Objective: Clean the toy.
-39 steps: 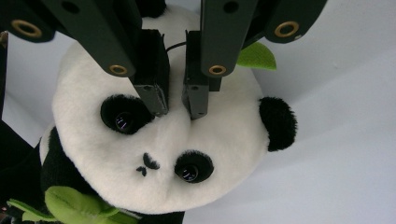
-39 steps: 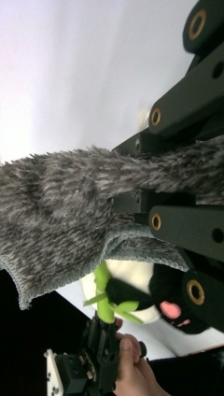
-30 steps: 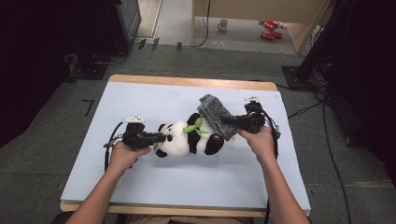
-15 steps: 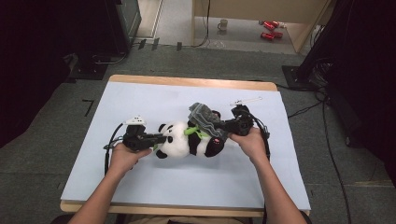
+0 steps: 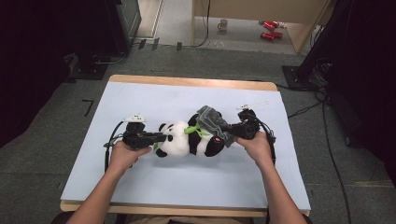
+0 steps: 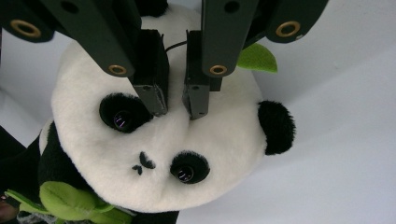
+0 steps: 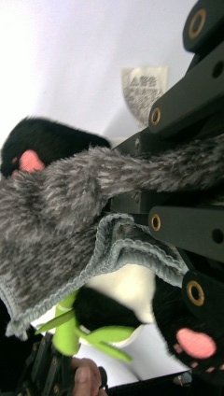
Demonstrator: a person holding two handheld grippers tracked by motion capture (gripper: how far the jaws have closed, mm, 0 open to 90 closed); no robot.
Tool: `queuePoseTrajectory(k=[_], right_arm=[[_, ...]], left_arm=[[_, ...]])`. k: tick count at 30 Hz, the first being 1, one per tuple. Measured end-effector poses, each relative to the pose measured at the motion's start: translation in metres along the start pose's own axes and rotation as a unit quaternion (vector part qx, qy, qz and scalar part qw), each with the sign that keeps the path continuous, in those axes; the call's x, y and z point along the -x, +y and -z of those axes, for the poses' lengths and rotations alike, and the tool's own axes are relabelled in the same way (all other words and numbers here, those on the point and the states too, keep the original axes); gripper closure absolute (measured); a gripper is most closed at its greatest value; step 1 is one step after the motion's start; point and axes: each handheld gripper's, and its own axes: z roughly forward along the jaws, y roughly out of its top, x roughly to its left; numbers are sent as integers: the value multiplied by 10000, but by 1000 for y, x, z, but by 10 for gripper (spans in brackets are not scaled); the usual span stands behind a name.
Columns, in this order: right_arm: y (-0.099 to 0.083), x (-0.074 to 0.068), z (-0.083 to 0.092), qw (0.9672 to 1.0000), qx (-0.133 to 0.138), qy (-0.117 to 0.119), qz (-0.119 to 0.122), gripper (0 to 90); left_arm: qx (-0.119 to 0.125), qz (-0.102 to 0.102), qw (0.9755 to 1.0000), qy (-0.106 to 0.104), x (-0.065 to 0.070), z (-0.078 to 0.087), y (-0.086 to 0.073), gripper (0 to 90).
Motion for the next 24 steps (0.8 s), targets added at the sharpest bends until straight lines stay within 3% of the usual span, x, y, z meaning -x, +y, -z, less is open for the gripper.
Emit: queuePoseTrajectory(k=[7,24], right_arm=[[-9,9,1,9996,-102,-102,-237,794],[-26,23,-3,9975,-371,-214,-563,796]], left_arm=[[-6,89,9999,-52,-4,0,3,807],[-40,164,9998,-100,-9,-1,6,807]])
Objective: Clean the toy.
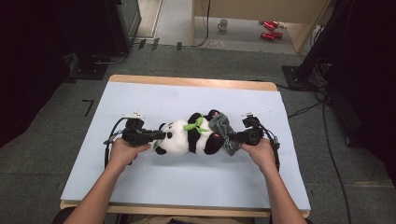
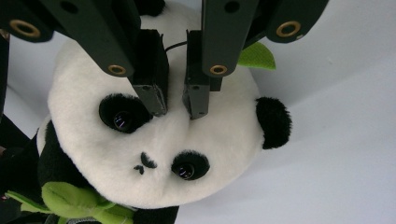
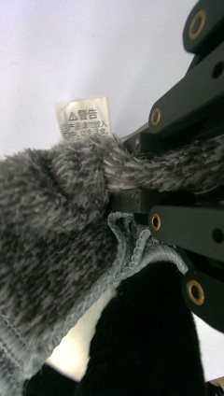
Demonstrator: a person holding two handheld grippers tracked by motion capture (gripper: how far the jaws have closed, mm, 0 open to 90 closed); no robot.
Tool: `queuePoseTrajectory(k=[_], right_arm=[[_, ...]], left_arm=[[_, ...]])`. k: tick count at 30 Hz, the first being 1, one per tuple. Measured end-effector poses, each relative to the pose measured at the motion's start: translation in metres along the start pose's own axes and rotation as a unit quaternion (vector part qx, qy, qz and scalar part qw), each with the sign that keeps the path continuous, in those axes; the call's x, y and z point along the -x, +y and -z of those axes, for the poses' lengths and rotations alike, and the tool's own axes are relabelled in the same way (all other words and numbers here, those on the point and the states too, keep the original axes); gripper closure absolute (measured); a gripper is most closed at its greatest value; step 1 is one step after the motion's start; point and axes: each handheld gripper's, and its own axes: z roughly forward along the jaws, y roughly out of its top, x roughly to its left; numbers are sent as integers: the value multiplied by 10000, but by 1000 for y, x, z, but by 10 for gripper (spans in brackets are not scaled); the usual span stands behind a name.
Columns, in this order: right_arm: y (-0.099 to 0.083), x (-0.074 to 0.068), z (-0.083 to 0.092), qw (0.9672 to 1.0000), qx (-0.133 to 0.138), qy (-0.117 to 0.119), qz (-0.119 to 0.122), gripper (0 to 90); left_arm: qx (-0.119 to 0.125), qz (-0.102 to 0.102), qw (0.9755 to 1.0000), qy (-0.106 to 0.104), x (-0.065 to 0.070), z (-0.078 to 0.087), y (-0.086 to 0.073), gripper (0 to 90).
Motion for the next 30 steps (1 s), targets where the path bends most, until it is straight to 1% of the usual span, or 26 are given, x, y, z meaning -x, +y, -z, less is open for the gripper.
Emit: queuePoseTrajectory(k=[2,6,7,10,12,16,18,21,24,26,30], right_arm=[[-1,0,-1,10000,-50,0,-58,796],[-4,2,-2,9999,-131,-23,-84,796],[-5,2,-3,9998,-178,-53,-87,796],[-6,4,-5,9988,-395,-288,-92,795],[-6,6,-3,9985,-395,-344,-153,793],[-4,10,9,9983,-240,-501,-178,793],[-3,13,16,9982,-142,-538,-212,793],[-2,13,26,9984,76,-511,-238,793],[1,9,38,9981,339,-468,-223,792],[4,5,46,9976,530,-392,-208,792],[11,-8,61,9963,806,-302,-70,792]], left_arm=[[-4,-11,10000,1,0,0,0,807],[2,-4,10000,-3,-1,0,1,807],[5,-1,10000,-4,-1,0,1,807],[23,27,10000,1,-2,0,2,806],[45,48,10000,2,-3,0,2,806],[72,73,9999,-27,-5,1,2,804],[82,78,9999,-24,-5,1,2,804],[108,60,9999,-17,-6,1,2,804],[138,31,9999,8,-5,1,3,805],[180,-12,9998,24,-5,1,3,805],[233,2,9997,33,-4,1,4,802]])
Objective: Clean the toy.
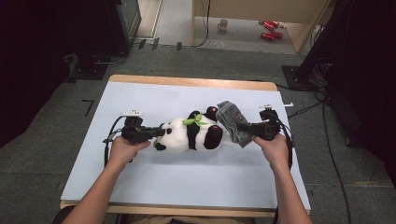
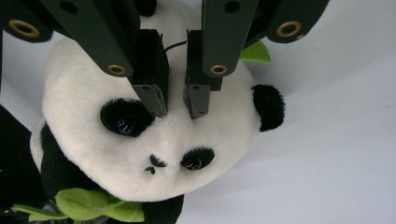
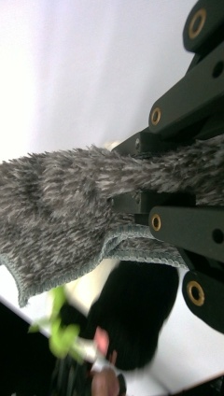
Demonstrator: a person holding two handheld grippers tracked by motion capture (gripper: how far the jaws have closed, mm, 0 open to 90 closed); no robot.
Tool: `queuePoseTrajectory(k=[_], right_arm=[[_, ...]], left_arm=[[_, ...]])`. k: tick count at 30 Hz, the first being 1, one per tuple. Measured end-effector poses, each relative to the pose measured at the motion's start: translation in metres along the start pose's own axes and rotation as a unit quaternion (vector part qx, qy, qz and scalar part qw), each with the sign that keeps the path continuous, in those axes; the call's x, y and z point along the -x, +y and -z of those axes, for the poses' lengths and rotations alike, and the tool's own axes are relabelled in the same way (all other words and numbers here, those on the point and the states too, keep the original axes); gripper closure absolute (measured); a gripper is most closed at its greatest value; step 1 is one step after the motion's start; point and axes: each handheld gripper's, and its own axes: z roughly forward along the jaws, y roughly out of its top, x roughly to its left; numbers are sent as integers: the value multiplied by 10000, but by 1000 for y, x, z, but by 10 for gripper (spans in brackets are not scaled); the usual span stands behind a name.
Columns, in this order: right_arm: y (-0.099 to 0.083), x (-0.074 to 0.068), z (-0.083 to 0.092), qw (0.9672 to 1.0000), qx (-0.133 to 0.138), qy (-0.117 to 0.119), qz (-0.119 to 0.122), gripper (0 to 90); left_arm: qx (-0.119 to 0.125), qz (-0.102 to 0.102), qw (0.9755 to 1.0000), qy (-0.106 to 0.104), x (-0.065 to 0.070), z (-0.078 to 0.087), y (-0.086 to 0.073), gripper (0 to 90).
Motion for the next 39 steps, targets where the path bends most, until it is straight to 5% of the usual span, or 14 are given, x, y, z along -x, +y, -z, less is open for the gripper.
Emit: queuePoseTrajectory(k=[5,10,20,27,39], right_arm=[[12,-24,12,9992,267,190,223,792],[18,-44,15,9986,317,264,320,790],[25,-87,20,9955,469,495,664,788],[20,-117,-3,9933,219,642,936,786],[-2,-151,-62,9897,-299,782,1160,787]], left_arm=[[26,-78,9999,60,3,1,1,802],[-41,14,10000,7,5,1,4,838],[-40,-186,9998,36,24,-2,9,858],[62,9,9999,-127,27,-2,9,861],[134,22,9999,12,36,-4,8,862]])
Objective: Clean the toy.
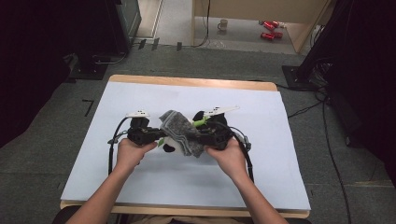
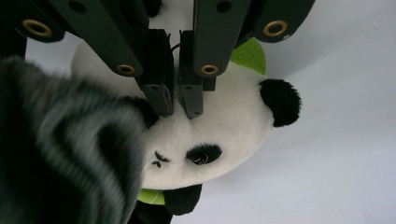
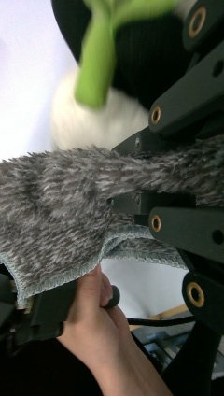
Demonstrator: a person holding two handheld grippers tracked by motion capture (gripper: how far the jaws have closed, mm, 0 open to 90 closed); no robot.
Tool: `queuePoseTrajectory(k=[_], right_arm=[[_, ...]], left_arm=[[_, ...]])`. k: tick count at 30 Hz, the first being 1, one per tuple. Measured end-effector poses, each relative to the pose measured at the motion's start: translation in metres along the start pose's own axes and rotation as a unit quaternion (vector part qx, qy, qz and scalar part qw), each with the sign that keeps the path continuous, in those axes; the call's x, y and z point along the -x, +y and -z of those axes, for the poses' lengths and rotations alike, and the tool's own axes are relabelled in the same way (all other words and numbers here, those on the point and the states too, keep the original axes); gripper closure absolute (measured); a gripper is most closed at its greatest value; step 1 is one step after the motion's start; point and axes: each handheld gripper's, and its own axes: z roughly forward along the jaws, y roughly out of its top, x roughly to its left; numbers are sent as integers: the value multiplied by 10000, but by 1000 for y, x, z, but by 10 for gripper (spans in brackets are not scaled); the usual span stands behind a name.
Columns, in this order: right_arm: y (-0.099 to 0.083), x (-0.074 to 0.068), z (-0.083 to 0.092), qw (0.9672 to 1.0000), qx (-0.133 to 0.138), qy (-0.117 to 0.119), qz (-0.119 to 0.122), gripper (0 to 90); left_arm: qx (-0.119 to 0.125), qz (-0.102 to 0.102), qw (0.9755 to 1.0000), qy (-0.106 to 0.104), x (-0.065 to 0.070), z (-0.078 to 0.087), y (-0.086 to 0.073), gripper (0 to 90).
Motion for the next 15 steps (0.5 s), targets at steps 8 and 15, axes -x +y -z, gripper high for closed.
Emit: queuePoseTrajectory(k=[8,15], right_arm=[[-6,2,-20,9990,-278,-332,138,785],[-8,17,-3,9962,-297,-800,186,788]], left_arm=[[-141,-52,9996,248,-6,-3,-3,864],[-69,-20,9996,260,-15,-2,-1,863]])
